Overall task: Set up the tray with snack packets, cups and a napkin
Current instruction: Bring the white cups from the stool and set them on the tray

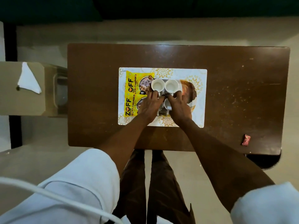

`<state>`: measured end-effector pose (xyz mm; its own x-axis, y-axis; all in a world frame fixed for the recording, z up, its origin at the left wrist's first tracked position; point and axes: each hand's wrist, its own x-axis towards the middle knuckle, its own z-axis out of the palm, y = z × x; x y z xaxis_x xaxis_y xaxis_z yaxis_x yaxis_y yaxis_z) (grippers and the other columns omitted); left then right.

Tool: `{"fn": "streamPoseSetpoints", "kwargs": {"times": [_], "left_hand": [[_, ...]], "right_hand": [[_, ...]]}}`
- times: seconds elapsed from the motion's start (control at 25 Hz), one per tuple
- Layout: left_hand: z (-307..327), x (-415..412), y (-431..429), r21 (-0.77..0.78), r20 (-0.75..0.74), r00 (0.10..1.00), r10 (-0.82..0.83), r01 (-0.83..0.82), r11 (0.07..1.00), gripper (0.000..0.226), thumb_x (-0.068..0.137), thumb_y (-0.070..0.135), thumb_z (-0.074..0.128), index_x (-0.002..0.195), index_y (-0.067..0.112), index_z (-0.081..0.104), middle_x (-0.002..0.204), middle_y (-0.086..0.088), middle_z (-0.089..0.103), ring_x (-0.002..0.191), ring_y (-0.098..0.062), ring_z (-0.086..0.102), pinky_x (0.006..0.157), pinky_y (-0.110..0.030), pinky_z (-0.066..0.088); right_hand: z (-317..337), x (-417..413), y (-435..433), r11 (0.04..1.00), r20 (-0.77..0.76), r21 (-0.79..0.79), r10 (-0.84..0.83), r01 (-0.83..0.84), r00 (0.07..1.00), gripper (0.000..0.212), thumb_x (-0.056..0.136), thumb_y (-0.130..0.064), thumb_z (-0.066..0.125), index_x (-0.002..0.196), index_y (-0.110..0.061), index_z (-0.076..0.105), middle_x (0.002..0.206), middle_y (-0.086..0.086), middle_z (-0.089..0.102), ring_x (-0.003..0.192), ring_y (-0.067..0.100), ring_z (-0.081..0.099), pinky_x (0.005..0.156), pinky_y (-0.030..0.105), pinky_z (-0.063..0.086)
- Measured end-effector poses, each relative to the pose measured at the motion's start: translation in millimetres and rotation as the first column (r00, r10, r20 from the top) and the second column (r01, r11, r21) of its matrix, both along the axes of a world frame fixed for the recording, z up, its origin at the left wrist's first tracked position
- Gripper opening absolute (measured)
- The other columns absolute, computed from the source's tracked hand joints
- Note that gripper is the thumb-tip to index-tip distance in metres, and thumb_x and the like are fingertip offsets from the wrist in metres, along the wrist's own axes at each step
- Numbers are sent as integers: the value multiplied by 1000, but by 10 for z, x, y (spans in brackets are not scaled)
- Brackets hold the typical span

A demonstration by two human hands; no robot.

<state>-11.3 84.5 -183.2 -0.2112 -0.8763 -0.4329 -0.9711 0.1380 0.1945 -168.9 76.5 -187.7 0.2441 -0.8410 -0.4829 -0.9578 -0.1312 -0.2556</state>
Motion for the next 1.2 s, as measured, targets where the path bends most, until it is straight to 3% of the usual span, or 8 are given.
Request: {"fn": "streamPoseSetpoints", "kwargs": {"times": [0.32,0.56,0.92,1.08,1.2], "left_hand": [[-40,-50,51,52,-21,1000,4,-3,999,68,85,-4,68,145,20,48,148,-21,43,137,-46,44,96,-52,54],[-3,47,43,26,-73,996,-56,58,998,66,83,-10,65,142,17,50,149,-16,42,127,-38,49,92,-48,55],[-4,106,74,-27,-88,995,-39,37,999,70,92,-5,58,155,21,40,151,-18,41,140,-38,42,97,-47,56],[-45,128,148,-10,-75,997,-31,31,999,77,89,-7,61,157,22,38,153,-18,39,140,-39,42,99,-47,56],[-1,64,240,40,-82,996,-39,43,998,83,85,-7,63,158,20,34,156,-20,35,144,-43,38,97,-49,54]], "right_hand": [[-50,-34,55,999,0,-8,-32,32,999,70,86,-8,76,146,-28,45,140,14,41,126,38,49,76,46,63],[-13,-34,56,1000,22,-6,-2,2,1000,77,83,1,75,148,-26,43,139,15,40,125,38,50,76,46,63],[-117,11,105,999,-13,-30,12,-12,1000,74,83,-2,75,146,-23,43,142,17,39,126,39,48,78,49,63],[-113,18,196,1000,-33,-25,15,-16,999,85,77,-2,73,152,-21,37,141,20,42,124,41,49,76,46,62],[14,-42,295,999,-69,-35,-6,4,998,75,76,-6,66,147,-10,42,139,21,46,124,42,49,94,50,55]]}}
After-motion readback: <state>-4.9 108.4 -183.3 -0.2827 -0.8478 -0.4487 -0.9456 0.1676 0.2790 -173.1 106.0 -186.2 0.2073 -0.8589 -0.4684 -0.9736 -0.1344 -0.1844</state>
